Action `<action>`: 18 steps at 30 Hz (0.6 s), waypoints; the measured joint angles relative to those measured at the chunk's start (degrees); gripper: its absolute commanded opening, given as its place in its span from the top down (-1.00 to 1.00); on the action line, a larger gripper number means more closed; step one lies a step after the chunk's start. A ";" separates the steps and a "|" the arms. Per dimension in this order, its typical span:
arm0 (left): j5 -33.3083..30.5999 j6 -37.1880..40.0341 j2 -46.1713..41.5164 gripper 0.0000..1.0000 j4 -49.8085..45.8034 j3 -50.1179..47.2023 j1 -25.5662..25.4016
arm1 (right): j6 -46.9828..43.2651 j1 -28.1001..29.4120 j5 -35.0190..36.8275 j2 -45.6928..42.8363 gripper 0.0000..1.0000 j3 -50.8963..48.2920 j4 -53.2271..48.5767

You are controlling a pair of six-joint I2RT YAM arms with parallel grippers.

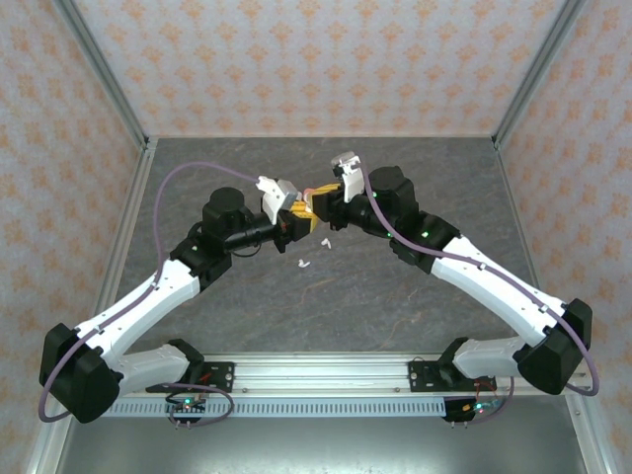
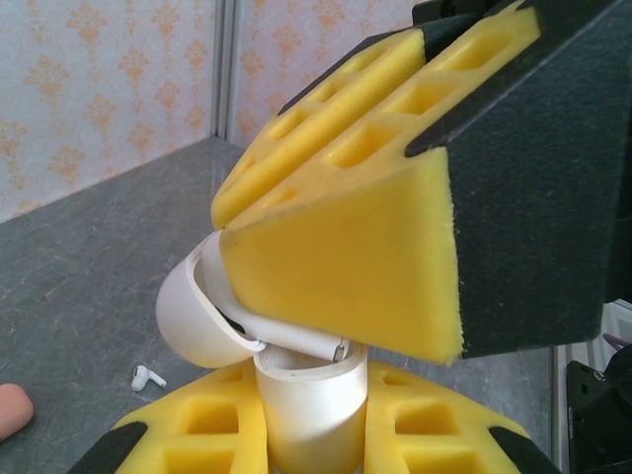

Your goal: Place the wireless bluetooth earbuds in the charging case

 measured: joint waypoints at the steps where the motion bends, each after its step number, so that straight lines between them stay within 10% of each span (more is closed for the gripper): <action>1: 0.00 0.00 0.00 0.99 -0.15 0.00 0.00 | 0.09 0.00 -0.11 -0.09 0.58 -0.20 0.02; 18: 0.00 -0.02 -0.72 0.98 -0.92 0.00 0.00 | 0.28 0.02 0.22 -1.29 0.58 -2.16 2.78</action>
